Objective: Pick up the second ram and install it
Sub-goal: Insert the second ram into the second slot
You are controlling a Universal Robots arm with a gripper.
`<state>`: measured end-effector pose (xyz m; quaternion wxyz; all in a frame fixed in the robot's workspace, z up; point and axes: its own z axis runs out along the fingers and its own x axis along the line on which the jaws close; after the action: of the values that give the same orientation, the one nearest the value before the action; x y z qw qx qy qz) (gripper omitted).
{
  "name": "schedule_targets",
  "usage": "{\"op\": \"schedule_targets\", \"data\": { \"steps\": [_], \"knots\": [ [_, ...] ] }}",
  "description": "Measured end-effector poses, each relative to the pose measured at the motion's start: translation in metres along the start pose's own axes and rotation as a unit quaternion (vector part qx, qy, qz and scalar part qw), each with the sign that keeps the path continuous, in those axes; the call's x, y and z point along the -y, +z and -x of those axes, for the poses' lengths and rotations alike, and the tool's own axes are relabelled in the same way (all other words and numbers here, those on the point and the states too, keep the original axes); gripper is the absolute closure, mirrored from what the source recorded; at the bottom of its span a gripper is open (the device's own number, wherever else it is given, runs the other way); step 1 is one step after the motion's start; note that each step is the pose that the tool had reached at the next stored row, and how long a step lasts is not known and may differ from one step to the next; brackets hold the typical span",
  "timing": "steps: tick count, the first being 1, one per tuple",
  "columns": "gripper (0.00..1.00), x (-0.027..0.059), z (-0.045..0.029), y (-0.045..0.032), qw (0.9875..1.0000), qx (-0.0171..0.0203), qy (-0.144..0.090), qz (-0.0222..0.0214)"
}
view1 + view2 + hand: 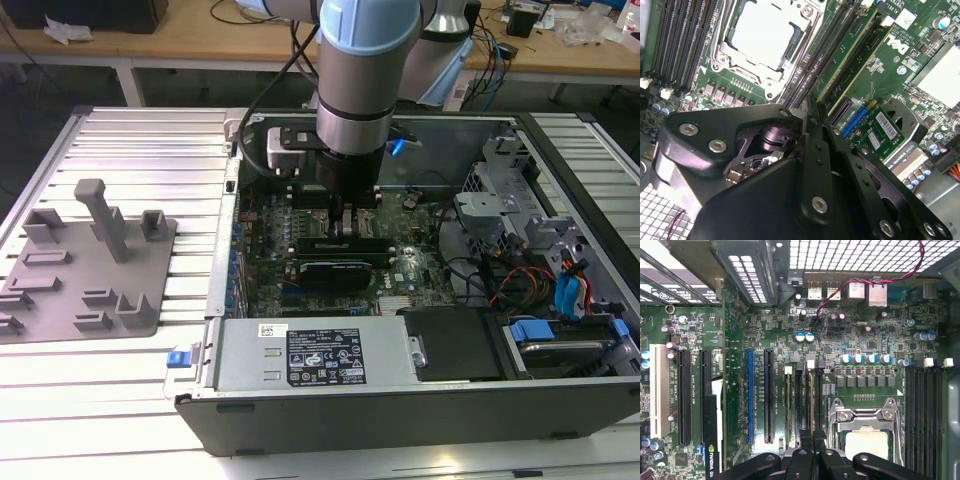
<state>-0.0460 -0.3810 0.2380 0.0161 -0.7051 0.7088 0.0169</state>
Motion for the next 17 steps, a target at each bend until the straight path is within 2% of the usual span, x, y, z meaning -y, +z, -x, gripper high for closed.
{"op": "schedule_targets", "data": {
  "steps": [4, 17],
  "knots": [
    [0.91, -0.0003, -0.0001, 0.0011, 1.0, 0.0, 0.0, -0.0023],
    [0.91, -0.0013, -0.0002, 0.0035, 1.0, -0.0001, 0.0, -0.0024]
  ]
}}
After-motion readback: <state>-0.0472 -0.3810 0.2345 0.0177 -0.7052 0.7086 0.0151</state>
